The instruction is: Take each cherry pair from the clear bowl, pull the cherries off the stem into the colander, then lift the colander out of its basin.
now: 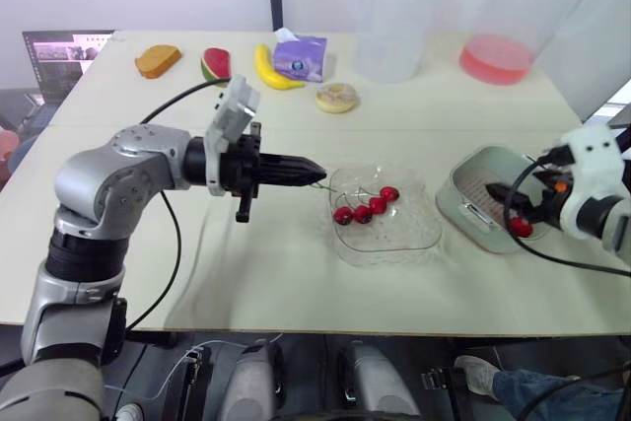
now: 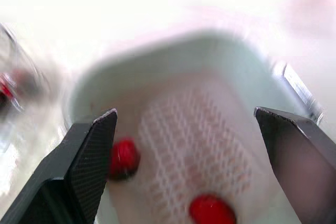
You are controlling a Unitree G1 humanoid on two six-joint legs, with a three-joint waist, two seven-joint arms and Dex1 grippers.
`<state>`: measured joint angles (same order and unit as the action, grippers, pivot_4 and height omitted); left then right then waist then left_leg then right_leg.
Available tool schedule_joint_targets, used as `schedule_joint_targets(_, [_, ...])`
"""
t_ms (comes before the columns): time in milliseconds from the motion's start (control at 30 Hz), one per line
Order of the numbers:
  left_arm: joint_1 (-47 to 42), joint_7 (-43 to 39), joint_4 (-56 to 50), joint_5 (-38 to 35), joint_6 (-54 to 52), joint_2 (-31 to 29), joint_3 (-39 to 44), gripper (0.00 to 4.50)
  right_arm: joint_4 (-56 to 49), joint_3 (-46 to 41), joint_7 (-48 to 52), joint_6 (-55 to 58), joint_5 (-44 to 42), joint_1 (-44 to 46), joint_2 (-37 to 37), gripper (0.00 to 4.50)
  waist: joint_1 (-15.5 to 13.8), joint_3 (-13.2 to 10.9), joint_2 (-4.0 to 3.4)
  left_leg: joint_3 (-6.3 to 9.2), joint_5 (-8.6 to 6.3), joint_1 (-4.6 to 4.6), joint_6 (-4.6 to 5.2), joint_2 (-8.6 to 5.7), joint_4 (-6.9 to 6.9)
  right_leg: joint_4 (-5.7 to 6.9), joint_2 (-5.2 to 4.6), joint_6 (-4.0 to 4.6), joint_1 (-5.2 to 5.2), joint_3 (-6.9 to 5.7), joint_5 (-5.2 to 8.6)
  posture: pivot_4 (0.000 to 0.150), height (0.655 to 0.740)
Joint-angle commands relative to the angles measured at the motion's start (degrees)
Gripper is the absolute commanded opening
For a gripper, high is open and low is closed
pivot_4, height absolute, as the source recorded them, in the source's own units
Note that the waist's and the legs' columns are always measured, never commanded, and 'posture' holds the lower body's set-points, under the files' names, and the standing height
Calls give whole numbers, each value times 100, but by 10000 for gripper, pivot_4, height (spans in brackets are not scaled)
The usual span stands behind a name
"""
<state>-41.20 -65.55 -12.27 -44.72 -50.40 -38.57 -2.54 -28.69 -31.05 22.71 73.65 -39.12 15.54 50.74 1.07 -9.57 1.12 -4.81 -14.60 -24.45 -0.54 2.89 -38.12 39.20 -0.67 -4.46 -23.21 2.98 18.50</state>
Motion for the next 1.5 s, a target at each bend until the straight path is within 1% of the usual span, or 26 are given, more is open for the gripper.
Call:
schedule_joint_targets(33, [153,251,1,-9,-55,-142,324,0,-789,-423,658,-368,-1056,360,-143,44723,13,-1,-1,0,0,0,0,1,0,0,0,0,0,0,0,1500,7400])
schedule_joint_targets(100, [298,486,132,8,-147,-189,490,0,-1040,-460,830,-414,-1749,465,-337,44723,12,-1,-1,4,0,0,0,7,1,0,1,1,0,0,0,1500,7400])
schedule_joint_targets(133, [398,648,252,0,-233,-203,625,0,-1218,-332,970,-524,-2028,428,-427,44723,4,-1,0,7,0,0,0,7,1,1,1,1,1,-3,0,1500,7400])
schedule_joint_targets(233, [550,922,430,-26,-374,-214,838,0,-1504,-62,1118,-813,-2429,300,-505,44723,-15,-2,1,7,0,0,1,4,0,-1,-7,1,5,-7,0,1500,7400])
schedule_joint_targets(300, [728,1037,539,113,-313,-267,871,0,-1674,318,1129,-1056,-2411,207,-584,44723,-29,-3,6,6,-2,-2,3,-1,-1,-2,-15,0,7,-11,0,1500,7400])
schedule_joint_targets(367, [1034,1162,748,173,-342,-318,991,0,-1824,972,1240,-1360,-2009,47,-572,44723,-23,-2,7,6,-4,-2,7,-4,-5,-4,-26,0,12,-13,-1,1500,7400])
schedule_joint_targets(433, [1302,1184,1021,309,-258,-373,1022,0,-1761,1457,1319,-1719,-1492,-145,-506,44723,-14,-2,7,5,-4,0,7,-3,-5,-4,-26,0,11,-12,-1,1500,7400])
schedule_joint_targets(567, [1634,1126,1517,633,87,-392,967,0,-1583,1967,1420,-2264,-804,-305,-383,44723,-12,-2,7,5,-4,-1,6,-2,-5,-2,-25,0,6,-13,-1,1500,7400])
schedule_joint_targets(733, [1824,1119,1825,753,345,-257,1083,0,-1453,2099,1501,-2556,-573,-291,-361,44723,-31,-2,6,5,-4,-1,6,-2,-4,-2,-26,1,6,-14,0,1500,7400])
schedule_joint_targets(833, [1982,1099,1928,961,668,-222,1036,0,-1409,2093,1528,-2618,-554,-244,-339,44723,-27,-2,7,4,-4,-1,7,-3,-4,-2,-31,1,7,-15,-1,1500,7400])
schedule_joint_targets(1000, [2146,1139,2317,1531,1475,-124,851,0,-1384,2009,1475,-2605,-695,-103,-384,44723,-18,-2,6,4,-4,0,7,-2,-4,-1,-31,2,7,-16,-1,1500,7400])
schedule_joint_targets(1167, [2110,1025,2409,1648,1749,-33,853,0,-1387,1945,1406,-2550,-819,-18,-375,44723,-33,-2,7,4,-4,-1,7,-3,-4,-1,-36,2,8,-17,-1,1500,7400])
schedule_joint_targets(1233, [2103,981,2461,1757,1857,-43,802,5934,-1386,1933,1380,-2533,-859,1,-358,45000,-29,-1,8,4,-4,0,7,-3,-4,-1,-37,2,9,-18,-2,1500,7400])
schedule_joint_targets(1267, [2104,939,2480,1798,1906,-50,781,9587,-1385,1931,1365,-2527,-869,6,-355,45000,-27,-1,8,4,-4,0,7,-3,-4,-1,-37,2,9,-18,-1,1500,7400])
schedule_joint_targets(1333, [2091,906,2477,1827,1973,-37,804,19078,-1392,1919,1344,-2515,-897,15,-349,45000,-27,-1,7,4,-5,0,7,-2,-4,-1,-36,2,8,-19,-1,1500,7400])
schedule_joint_targets(1400, [2049,890,2451,1816,1990,-26,863,30332,-1402,1909,1321,-2504,-930,17,-338,45000,-26,-1,7,4,-5,0,7,-2,-4,-1,-36,2,9,-18,-2,1500,7400])
schedule_joint_targets(1500, [1967,794,2370,1739,2046,-63,965,44649,-1425,1895,1278,-2477,-994,9,-320,45000,-26,-1,7,4,-4,0,7,-2,-4,0,-36,2,9,-19,-2,1500,7400])
